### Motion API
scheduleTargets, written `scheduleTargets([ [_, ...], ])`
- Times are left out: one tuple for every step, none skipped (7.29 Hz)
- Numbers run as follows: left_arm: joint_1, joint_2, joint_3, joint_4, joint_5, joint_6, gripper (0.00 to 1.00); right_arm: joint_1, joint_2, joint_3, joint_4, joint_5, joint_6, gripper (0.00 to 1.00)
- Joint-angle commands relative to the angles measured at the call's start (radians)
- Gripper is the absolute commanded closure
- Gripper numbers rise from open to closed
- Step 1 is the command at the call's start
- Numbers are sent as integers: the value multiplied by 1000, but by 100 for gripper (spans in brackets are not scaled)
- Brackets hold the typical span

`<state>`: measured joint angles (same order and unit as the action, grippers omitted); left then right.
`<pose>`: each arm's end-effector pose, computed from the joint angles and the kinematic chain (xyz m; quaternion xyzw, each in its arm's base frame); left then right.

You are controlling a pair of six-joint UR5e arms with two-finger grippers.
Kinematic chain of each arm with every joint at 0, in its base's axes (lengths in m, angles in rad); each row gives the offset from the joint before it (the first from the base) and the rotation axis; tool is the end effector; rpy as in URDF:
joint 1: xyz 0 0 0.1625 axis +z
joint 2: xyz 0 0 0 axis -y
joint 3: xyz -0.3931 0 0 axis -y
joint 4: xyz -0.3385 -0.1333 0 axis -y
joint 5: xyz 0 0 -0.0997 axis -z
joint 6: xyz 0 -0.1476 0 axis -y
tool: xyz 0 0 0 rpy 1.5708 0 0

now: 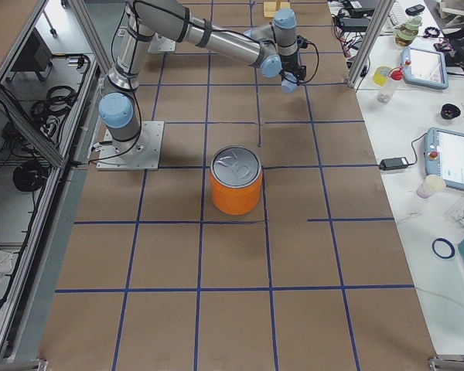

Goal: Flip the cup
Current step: 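Carry the cup with the right gripper toward the table center and tip it sideways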

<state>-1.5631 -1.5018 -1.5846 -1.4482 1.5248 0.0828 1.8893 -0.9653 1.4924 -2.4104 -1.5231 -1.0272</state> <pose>-0.1367 -0.4362 0.4459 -0.0394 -0.9950 0.0897 0.0189 0.3389 -0.5795 0.2058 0.6184 -0.7700 0.1541 0.0319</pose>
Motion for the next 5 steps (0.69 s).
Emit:
scheduleTargets([
  [0,0,0,0,0,0,0,91,32,-9,-6,23,-31,91],
  [0,0,0,0,0,0,0,100,48,-9,-6,23,-34,91],
  [0,0,0,0,0,0,0,105,51,-9,-10,23,-34,87],
  [0,0,0,-1,3,0,0,116,53,-9,-12,24,-33,76],
  [0,2,0,-1,6,0,0,116,54,-6,-12,35,-33,47],
])
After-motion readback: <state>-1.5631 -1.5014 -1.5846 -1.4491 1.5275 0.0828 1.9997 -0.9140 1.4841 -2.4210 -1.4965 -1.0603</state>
